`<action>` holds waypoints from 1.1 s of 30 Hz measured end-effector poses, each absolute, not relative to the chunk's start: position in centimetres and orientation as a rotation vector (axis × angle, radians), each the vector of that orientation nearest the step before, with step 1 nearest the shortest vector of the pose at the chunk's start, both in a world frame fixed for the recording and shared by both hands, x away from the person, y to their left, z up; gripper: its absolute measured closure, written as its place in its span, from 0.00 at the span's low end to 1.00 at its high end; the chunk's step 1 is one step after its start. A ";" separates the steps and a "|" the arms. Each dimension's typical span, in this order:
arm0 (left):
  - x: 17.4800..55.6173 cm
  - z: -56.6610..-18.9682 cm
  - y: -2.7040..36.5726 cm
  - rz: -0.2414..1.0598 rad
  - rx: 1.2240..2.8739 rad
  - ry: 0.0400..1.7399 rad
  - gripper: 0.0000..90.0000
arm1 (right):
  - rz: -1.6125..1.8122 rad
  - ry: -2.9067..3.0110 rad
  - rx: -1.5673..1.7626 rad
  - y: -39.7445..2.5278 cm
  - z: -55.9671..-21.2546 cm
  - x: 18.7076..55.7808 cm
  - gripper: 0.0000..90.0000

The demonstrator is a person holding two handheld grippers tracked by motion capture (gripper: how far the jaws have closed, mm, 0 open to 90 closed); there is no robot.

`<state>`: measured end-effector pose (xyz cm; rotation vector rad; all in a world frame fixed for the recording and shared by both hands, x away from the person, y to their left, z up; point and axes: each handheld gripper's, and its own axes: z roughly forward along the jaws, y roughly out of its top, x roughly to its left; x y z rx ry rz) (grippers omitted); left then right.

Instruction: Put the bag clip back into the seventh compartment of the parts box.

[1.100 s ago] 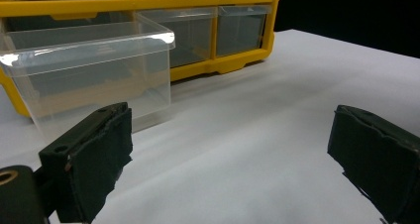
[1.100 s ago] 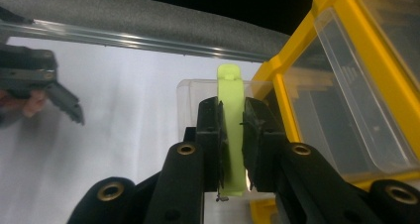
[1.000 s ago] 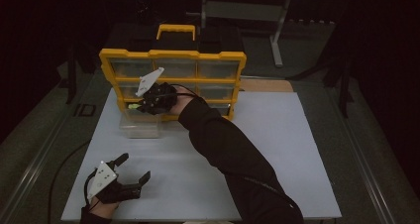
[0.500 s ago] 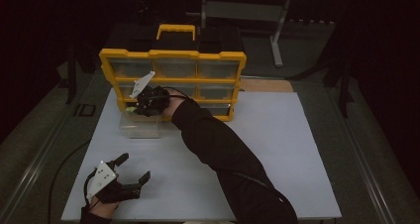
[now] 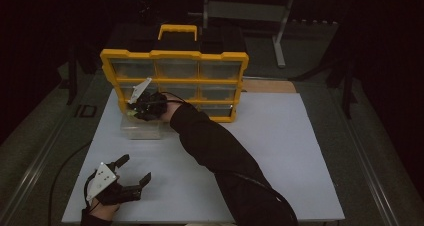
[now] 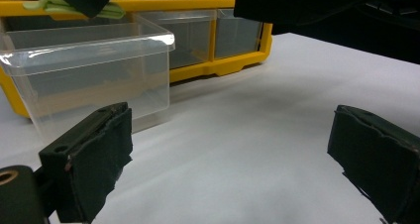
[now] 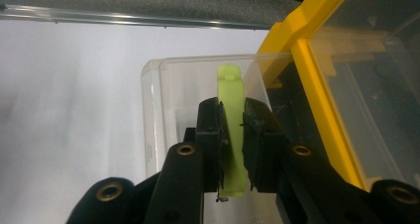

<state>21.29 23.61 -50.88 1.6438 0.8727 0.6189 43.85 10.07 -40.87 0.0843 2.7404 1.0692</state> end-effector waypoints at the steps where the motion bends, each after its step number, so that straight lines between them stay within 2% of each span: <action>1: 21.3 -50.9 23.6 0.619 1.643 0.873 0.04 | 1.065 2.740 0.084 10.1 -41.0 43.9 0.87; 2: 21.3 -50.9 23.6 0.621 1.643 0.873 0.04 | 1.068 2.744 0.082 10.1 -41.1 43.9 0.86; 3: 21.3 -50.9 23.6 0.622 1.644 0.874 0.04 | 1.070 2.750 0.083 10.1 -41.1 43.9 0.79; 6: 21.3 -50.9 23.7 0.620 1.638 0.869 0.04 | 1.067 2.758 0.095 10.1 -41.1 43.6 0.65; 11: 21.3 -50.9 23.7 0.623 1.635 0.873 0.04 | 1.075 2.781 0.106 9.8 -40.9 43.4 0.56; 12: 21.3 -50.9 23.7 0.623 1.635 0.874 0.04 | 1.090 2.801 0.126 9.6 -40.7 43.4 0.48; 21: 21.3 -51.0 23.5 0.616 1.647 0.861 0.04 | 1.155 2.849 0.173 8.4 -39.8 42.5 0.13; 23: 21.3 -51.0 23.4 0.615 1.647 0.861 0.04 | 1.175 2.855 0.174 8.0 -39.5 42.3 0.10; 33: 21.3 -51.0 23.3 0.616 1.654 0.853 0.04 | 1.181 2.860 0.191 6.1 -38.9 41.7 0.10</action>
